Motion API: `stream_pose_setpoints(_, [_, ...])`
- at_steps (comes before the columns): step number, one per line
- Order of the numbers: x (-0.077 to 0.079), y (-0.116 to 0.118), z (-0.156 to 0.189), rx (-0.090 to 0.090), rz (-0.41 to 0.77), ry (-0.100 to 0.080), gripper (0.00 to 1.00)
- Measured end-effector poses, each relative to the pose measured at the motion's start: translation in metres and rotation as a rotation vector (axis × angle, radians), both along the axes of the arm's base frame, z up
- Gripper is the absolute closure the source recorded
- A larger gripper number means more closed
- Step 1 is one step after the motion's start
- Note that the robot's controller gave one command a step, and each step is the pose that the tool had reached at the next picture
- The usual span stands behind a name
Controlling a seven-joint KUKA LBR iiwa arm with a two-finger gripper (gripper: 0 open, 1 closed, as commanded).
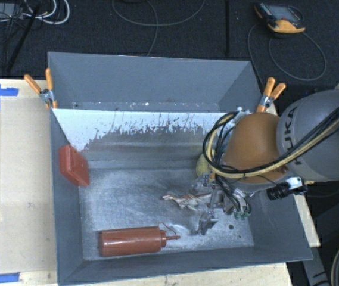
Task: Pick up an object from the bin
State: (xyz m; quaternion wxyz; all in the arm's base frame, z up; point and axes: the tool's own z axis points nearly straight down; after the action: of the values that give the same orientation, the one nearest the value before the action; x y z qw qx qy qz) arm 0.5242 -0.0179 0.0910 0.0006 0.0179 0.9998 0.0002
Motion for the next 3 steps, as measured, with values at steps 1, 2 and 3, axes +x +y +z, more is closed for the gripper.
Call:
stream_pose_setpoints(1, [-0.027, 0.002, -0.009, 0.001, -0.014, 0.011, 0.0])
stream_pose_setpoints(2, [-0.034, -0.009, -0.016, 0.0, -0.021, 0.003, 0.0])
stream_pose_setpoints(3, [-0.025, 0.022, -0.018, -0.004, -0.1, -0.001, 0.0])
